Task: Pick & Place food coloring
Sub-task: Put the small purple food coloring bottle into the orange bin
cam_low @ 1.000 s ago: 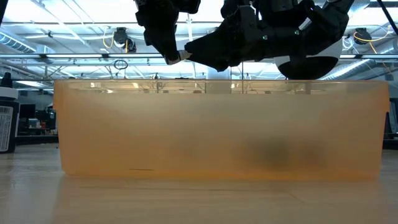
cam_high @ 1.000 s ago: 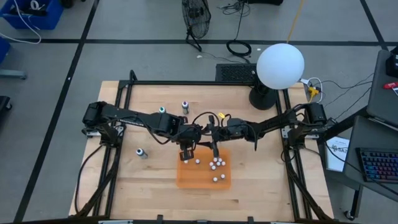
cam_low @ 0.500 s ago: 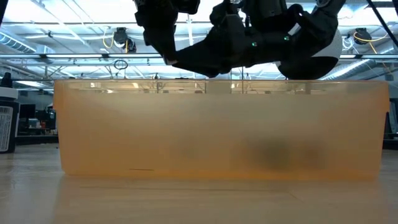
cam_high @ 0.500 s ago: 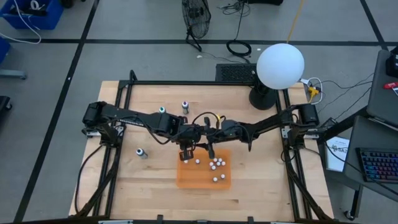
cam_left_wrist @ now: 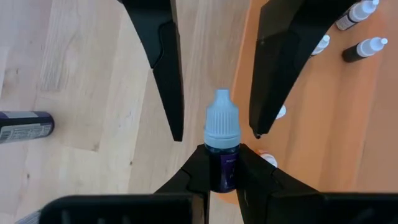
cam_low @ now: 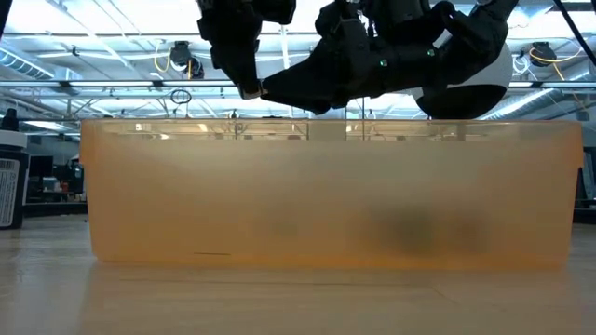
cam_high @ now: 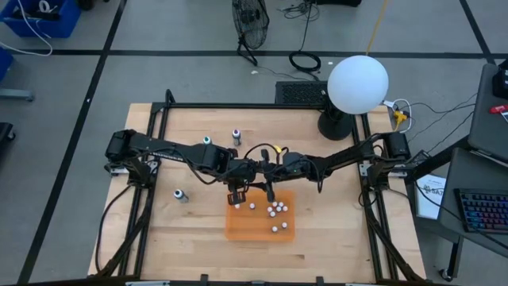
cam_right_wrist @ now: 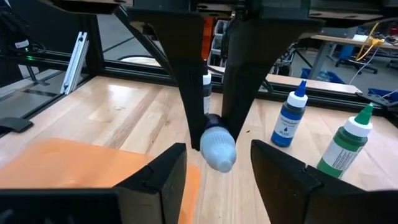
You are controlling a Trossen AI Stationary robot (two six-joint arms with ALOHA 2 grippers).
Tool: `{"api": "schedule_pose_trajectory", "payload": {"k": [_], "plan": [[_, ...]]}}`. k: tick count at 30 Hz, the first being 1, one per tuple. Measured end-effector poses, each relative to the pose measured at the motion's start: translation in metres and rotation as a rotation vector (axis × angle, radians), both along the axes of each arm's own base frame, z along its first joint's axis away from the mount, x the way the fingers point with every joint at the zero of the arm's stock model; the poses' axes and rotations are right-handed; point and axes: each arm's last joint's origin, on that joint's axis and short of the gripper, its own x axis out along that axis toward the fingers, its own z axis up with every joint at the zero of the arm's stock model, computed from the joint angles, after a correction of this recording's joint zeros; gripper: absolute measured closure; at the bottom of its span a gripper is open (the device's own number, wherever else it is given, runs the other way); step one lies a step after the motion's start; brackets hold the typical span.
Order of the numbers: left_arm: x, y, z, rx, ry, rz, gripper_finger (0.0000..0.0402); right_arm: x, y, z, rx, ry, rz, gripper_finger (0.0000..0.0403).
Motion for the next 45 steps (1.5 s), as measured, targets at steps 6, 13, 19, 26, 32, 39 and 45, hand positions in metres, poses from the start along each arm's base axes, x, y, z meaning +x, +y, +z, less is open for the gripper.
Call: {"api": "schedule_pose_trajectory", "payload": {"k": [6,13,19,26,32,39,45], "plan": [[0.000,0.000,0.000,-0.003,-0.003,0.005,0.0352,0.000,0.000,0.000,-0.018,-0.007,0.003,0.0242],[0.000,0.000,0.000,-0.003,-0.005,0.005,0.0351,0.000,0.000,0.002,-0.026,-0.022,0.003,0.0267],[0.000,0.000,0.000,-0.002,-0.005,0.004,0.0351,0.000,-0.001,0.002,-0.047,-0.025,0.008,0.0316],[0.002,0.000,0.000,0.012,-0.020,0.002,0.0350,-0.001,-0.004,0.000,-0.043,0.000,0.069,0.0362],[0.006,0.000,0.003,0.028,-0.078,0.002,0.0318,-0.014,0.004,0.016,-0.091,0.097,0.063,0.0362],[0.005,-0.012,0.030,0.126,-0.268,-0.080,0.0267,-0.052,0.033,0.053,-0.230,0.327,-0.001,0.0362],[0.005,-0.025,0.041,0.248,-0.357,-0.180,0.0258,-0.062,0.064,0.104,-0.359,0.553,-0.100,0.0362]]}}
